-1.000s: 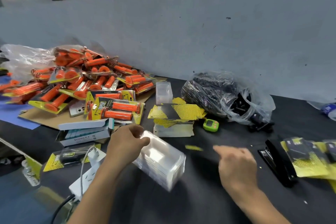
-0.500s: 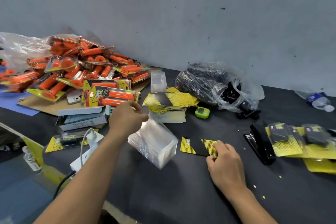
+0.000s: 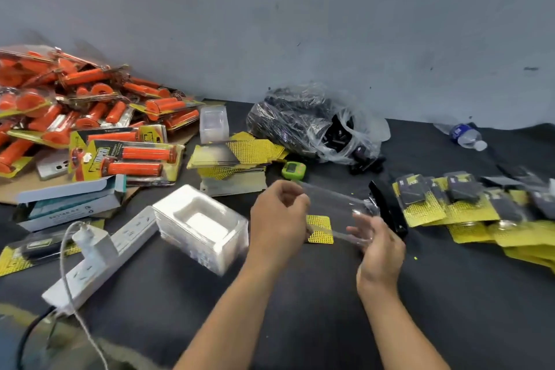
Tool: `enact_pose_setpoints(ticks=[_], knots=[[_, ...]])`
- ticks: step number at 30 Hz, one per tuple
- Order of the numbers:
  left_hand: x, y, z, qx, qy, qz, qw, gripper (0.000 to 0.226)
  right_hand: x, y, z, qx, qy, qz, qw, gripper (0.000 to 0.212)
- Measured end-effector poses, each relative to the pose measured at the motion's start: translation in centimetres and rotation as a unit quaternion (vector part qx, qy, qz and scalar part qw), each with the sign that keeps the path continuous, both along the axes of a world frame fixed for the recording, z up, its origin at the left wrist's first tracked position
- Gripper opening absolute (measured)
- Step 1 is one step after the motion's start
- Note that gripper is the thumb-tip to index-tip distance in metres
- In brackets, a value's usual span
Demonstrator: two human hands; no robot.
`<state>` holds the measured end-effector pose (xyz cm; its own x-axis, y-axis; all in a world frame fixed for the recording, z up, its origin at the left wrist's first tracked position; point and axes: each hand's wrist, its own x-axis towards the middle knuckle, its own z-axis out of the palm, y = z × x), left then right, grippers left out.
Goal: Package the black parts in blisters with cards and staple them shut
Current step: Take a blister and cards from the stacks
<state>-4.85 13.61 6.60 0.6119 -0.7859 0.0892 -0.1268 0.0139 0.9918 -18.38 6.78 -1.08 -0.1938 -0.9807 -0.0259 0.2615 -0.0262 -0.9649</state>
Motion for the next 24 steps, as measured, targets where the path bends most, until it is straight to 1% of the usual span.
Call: enact_pose_setpoints(ticks=[1, 2, 4, 5, 6, 7, 8, 10, 12, 14, 16, 20, 24], knots=[[-0.9, -0.6, -1.8, 0.009, 0.001, 0.013, 1.000, 0.013, -0.6, -0.1, -0.2, 0.012, -0.076, -0.003, 0.997, 0.034], [-1.6, -1.1, -3.4, 0.016, 0.005, 0.028, 0.999, 0.013, -1.2, -0.2, -0.4, 0.017, -0.109, 0.003, 0.994, 0.038], [-2.2, -1.7, -5.9, 0.036, 0.021, 0.059, 0.997, 0.011, -2.0, -0.1, -0.7, 0.024, -0.109, 0.021, 0.994, 0.049], [-2.2, -1.9, -6.8, 0.047, 0.023, 0.070, 0.996, 0.009, -2.1, 0.0, -0.9, 0.026, -0.101, 0.023, 0.994, 0.048], [-2.2, -2.0, -7.4, 0.051, 0.018, 0.075, 0.996, 0.007, -2.2, 0.1, -1.1, 0.024, -0.084, 0.021, 0.996, 0.039], [-2.0, -2.1, -7.8, 0.048, 0.010, 0.077, 0.996, 0.006, -2.2, 0.2, -1.2, 0.022, -0.055, 0.012, 0.998, 0.027], [-2.1, -2.3, -7.9, 0.042, 0.003, 0.075, 0.996, 0.007, -2.3, 0.3, -1.3, 0.021, -0.008, 0.002, 1.000, 0.017], [-2.2, -2.4, -8.0, 0.029, -0.004, 0.073, 0.997, 0.013, -1.8, 0.4, -1.5, 0.025, 0.107, -0.014, 0.994, 0.028], [-2.5, -2.3, -8.2, 0.033, -0.022, 0.067, 0.997, 0.023, -1.6, 0.8, -1.3, 0.025, 0.175, -0.023, 0.984, 0.037], [-2.6, -2.1, -8.3, 0.038, -0.042, 0.063, 0.996, 0.032, -1.5, 1.2, -1.1, 0.010, 0.212, -0.029, 0.977, 0.047], [-2.5, -2.0, -8.4, 0.040, -0.053, 0.076, 0.995, 0.037, -1.5, 1.5, -0.8, -0.002, 0.235, -0.030, 0.972, 0.053], [-2.5, -1.5, -8.2, 0.039, -0.053, 0.114, 0.991, 0.045, -1.5, 2.0, -0.5, -0.027, 0.293, -0.029, 0.955, 0.051], [-2.4, -1.7, -8.2, 0.034, -0.094, 0.133, 0.986, 0.046, -0.9, 1.9, 0.0, -0.126, 0.360, -0.003, 0.924, 0.051]])
